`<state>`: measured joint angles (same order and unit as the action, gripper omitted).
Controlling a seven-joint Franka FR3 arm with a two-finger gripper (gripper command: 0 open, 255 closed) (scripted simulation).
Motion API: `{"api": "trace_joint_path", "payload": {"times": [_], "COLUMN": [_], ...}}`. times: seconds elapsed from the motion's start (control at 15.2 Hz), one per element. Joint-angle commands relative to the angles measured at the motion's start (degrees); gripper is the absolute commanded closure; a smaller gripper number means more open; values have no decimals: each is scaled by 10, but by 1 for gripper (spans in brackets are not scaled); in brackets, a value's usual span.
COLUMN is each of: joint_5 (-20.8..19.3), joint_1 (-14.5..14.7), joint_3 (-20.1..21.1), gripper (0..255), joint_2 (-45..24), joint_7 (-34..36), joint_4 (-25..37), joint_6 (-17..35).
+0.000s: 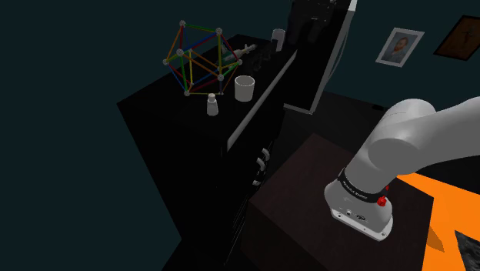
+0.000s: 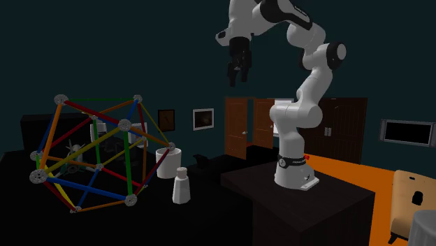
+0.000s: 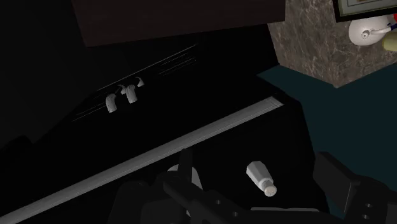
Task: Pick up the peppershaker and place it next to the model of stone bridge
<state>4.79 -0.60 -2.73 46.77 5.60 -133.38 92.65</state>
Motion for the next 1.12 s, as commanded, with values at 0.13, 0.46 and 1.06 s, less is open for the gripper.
{"api": "trace_joint_path", "payload": {"times": [0.13,0.46,1.06], "joint_5": [1,-2,-42], "joint_1": [3,9,6], "joint_3": [17,58,128], "gripper": [0,0,0], "joint_2": [-23,-95,-263], "joint_7": [11,40,111], "joint_4": [-11,-24,6], "joint_6": [38,132,279]}}
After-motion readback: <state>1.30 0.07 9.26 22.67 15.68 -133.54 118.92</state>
